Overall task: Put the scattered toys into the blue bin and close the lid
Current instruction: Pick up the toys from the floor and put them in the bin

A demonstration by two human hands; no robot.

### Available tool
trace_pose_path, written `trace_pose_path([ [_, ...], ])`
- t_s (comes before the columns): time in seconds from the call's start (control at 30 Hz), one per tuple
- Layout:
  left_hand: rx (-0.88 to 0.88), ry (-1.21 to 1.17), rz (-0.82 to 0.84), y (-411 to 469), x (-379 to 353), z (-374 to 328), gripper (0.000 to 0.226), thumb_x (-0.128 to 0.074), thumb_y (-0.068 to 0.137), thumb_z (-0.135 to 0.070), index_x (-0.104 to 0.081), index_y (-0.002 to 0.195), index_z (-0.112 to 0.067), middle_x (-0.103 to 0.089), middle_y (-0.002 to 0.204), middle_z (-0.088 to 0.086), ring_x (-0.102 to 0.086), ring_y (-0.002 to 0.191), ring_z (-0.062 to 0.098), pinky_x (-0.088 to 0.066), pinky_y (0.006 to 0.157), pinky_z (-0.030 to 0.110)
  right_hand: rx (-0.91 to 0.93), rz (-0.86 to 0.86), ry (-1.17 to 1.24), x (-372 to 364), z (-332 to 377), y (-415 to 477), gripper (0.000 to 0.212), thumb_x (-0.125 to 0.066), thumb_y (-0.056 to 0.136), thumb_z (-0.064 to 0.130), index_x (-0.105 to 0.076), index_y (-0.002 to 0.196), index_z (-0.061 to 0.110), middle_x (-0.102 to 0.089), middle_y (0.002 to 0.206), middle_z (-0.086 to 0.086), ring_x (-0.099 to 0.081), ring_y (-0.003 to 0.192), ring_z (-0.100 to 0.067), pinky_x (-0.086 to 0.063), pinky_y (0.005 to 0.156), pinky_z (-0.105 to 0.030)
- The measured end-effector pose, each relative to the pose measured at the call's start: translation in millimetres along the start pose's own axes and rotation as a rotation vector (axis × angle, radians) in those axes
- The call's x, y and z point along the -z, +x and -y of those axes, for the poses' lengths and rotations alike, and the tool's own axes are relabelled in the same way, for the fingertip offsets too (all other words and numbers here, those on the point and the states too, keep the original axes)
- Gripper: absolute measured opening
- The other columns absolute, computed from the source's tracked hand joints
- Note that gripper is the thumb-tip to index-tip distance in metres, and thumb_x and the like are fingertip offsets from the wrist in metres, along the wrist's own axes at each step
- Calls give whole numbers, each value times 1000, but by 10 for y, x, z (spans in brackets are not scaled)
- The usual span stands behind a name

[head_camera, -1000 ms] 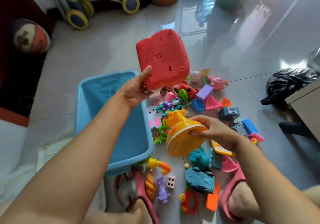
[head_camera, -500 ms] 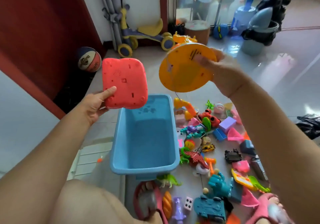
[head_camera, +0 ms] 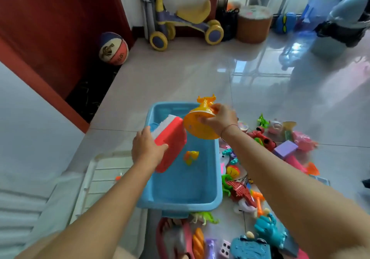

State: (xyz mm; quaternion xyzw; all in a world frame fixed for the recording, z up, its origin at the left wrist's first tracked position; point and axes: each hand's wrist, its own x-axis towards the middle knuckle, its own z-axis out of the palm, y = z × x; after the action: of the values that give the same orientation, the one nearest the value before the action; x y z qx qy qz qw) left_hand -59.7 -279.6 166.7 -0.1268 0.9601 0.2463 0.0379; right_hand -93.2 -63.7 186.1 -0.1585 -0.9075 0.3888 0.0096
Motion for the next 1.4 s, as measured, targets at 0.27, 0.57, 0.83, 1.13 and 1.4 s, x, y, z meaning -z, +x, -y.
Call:
trace_pose_path([
  [0.27,-192,372,-87,-46,-862,305,94,-86,52,-16,-45,136,-7,-57,100,11,-56,89,31,-50,73,39,296,-26,-206,-709,-191,421,56,-78,63,47,-62,101,8,-58,107,-14,-48,103,-35,-38,88,-41],
  [0.57,-257,745,204,-258,-1319,474,99,-63,81,-17,9,149,-10,-35,129,5,-40,112,22,-36,92,29,375,-15,-540,-1368,-368,469,47,-83,48,22,-57,85,9,-61,85,-11,-58,84,-35,-42,67,-37],
  [0.83,39,472,695,-306,-1500,689,78,-55,88,-44,-12,147,-15,-20,150,10,-30,134,30,-33,107,40,378,37,-590,-1428,-374,488,46,-70,72,29,-48,107,9,-53,107,-10,-48,105,-33,-34,78,-39],
  [1.13,832,-1191,459,647,-1192,362,63,-38,94,-53,-42,137,-7,-52,131,16,-55,114,30,-47,95,40,486,250,-582,-1552,-342,430,16,-59,79,1,-55,95,6,-57,99,-13,-52,95,-33,-43,68,-37],
  [1.4,543,-862,434,1135,-1276,-17,40,-42,97,-42,-46,126,-15,-56,116,0,-56,108,22,-46,91,35,211,325,-270,-1361,-534,-18,16,-48,89,17,-60,98,12,-58,105,-8,-55,96,-30,-43,72,-33],
])
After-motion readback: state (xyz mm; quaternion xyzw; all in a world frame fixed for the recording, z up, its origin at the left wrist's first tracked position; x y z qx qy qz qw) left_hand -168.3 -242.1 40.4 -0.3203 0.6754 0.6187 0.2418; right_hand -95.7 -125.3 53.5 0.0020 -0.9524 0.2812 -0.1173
